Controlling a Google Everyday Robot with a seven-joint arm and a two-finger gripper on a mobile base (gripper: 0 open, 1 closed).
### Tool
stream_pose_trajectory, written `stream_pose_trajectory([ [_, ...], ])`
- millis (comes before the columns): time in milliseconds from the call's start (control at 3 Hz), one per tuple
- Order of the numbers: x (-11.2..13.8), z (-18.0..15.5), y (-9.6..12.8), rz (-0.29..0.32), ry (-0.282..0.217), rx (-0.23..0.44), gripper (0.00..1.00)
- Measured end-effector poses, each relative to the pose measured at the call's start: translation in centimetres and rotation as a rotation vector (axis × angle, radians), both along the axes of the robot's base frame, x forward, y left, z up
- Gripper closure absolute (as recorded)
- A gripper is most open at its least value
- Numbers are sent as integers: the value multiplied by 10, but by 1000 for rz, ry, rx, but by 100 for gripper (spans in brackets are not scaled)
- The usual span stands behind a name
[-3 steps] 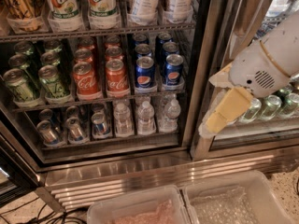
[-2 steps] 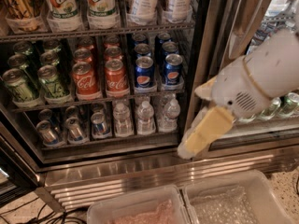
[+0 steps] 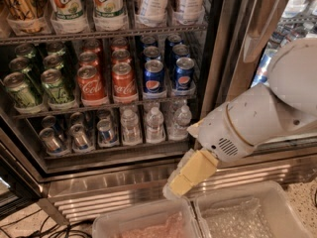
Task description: Pick coke can from middle shelf of fridge
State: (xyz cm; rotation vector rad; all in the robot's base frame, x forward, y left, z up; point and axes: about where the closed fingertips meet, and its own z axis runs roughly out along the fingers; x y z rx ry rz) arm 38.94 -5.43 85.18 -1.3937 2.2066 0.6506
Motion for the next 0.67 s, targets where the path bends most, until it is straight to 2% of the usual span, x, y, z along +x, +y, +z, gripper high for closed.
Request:
stream_pose_trajectory([
  [333,0,0,0,0,0,-1,0],
  [667,7,-10,5,-99,-7,-12,0],
])
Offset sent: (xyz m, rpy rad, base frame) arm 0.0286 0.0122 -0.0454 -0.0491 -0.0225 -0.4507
